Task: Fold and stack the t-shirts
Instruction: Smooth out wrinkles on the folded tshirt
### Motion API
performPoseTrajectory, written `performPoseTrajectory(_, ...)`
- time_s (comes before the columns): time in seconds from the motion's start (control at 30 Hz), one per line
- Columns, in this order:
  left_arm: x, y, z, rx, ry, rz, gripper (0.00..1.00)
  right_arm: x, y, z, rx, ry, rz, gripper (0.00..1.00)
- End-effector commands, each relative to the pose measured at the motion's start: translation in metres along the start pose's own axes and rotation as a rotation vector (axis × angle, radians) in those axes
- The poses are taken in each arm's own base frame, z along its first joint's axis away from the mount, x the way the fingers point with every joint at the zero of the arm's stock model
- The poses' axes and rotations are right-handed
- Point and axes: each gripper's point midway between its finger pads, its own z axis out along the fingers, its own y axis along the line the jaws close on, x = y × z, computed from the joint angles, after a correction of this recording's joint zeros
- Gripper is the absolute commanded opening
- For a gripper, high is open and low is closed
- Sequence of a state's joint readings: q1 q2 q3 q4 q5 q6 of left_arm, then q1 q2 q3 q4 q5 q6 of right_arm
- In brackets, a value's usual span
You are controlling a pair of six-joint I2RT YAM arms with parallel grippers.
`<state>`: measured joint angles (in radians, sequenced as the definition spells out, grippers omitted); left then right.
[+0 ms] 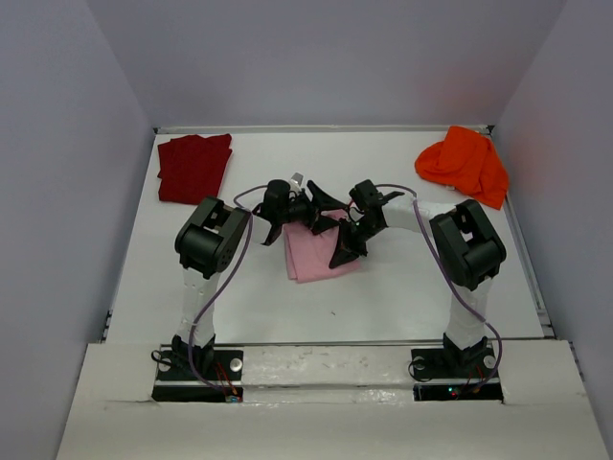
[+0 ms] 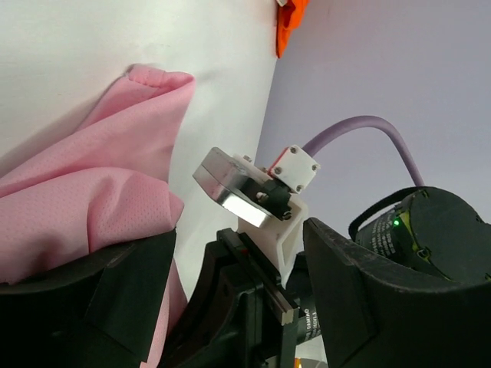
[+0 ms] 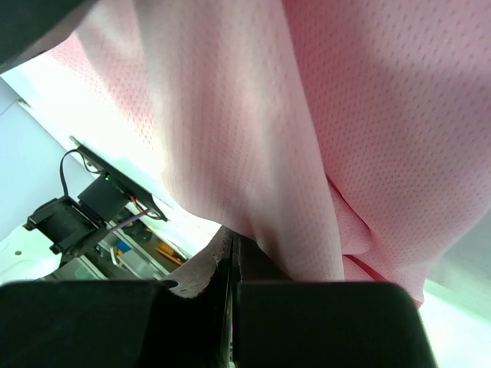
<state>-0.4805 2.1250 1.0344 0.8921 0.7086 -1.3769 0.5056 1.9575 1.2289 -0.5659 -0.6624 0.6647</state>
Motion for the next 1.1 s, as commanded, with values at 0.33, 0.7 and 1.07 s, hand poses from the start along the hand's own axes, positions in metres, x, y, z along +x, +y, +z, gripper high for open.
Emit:
performPoseTrajectory(0.33,-0.030,-0.009,0.013,0.003,-0.060,0.055,0.82,0.006,0.003,-0.007,0.000,-0.020,-0.044,0.00)
performPoseTrajectory(0.7,-0.039,-0.121,-0.001,0.188,-0.054,0.214,0.99,0.003,0.004,-0.006,0.003,-0.026,-0.043,0.00)
performPoseTrajectory(1.07,-0.012,-0.113,-0.075,0.083,-0.105,0.216,0.94,-0.016,0.015,-0.025,0.020,-0.077,-0.077,0.00)
